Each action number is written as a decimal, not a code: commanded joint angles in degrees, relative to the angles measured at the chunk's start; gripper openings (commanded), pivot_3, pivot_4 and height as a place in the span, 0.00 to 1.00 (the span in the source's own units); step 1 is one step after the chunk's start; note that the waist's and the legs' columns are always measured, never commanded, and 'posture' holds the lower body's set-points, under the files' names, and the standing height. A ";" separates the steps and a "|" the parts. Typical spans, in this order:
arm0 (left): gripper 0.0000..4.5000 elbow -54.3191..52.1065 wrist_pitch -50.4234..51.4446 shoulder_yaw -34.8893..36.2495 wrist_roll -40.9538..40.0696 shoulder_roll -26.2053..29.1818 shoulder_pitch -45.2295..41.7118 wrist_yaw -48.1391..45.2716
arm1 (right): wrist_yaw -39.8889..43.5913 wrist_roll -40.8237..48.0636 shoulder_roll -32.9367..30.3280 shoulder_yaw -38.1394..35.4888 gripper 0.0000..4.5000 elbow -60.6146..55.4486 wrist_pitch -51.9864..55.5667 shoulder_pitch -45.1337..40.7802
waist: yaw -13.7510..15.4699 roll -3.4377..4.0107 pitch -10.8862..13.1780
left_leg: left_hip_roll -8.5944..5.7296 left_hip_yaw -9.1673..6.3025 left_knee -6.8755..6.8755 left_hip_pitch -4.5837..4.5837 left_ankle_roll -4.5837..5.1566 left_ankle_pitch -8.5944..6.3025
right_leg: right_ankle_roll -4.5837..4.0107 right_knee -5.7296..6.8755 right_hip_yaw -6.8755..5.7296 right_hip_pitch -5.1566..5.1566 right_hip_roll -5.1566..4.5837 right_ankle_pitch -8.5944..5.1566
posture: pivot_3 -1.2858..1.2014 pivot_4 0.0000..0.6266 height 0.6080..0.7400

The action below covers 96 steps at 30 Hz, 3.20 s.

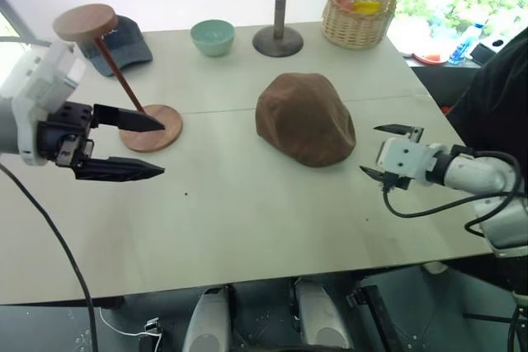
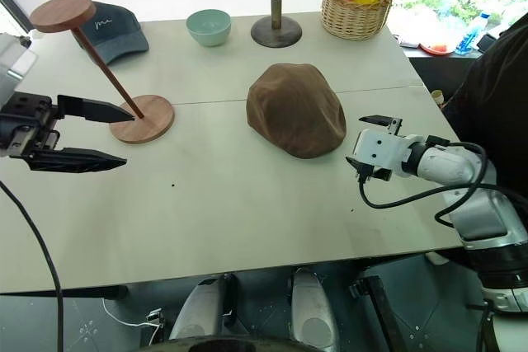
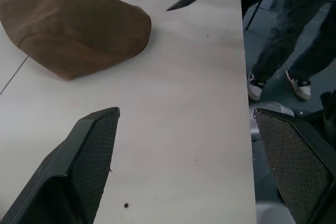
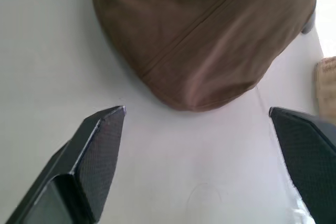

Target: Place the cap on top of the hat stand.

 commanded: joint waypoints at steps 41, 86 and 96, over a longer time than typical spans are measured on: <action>1.00 -1.25 4.92 8.48 -2.49 -2.28 0.23 10.66 | -18.89 -14.39 16.30 13.71 0.00 30.65 -19.39 -23.25 | -0.16 -0.39 -0.16 | -0.03 -0.38 0.07 0.38 0.01 0.00 | 0.00 0.00 -0.08 0.59 0.08 -0.02 | 0.52 0.24 1.00; 1.00 -12.74 27.70 65.57 -16.32 -7.95 20.92 47.43 | -37.00 -11.45 54.40 13.41 0.00 80.25 -20.76 -90.07 | -2.30 -0.76 -0.22 | 0.04 -0.67 -0.81 0.37 -0.36 0.09 | -0.50 0.74 -0.38 -0.15 0.11 -0.29 | 0.52 0.24 1.00; 1.00 -14.84 29.14 70.62 -19.52 -9.36 22.56 53.45 | -33.56 -7.86 60.12 10.65 0.00 80.07 -22.51 -90.62 | -3.29 -0.76 -0.22 | 0.05 -0.69 -0.84 0.38 -0.36 0.09 | -0.49 0.76 -0.38 -0.16 0.11 -0.29 | 0.52 0.24 1.00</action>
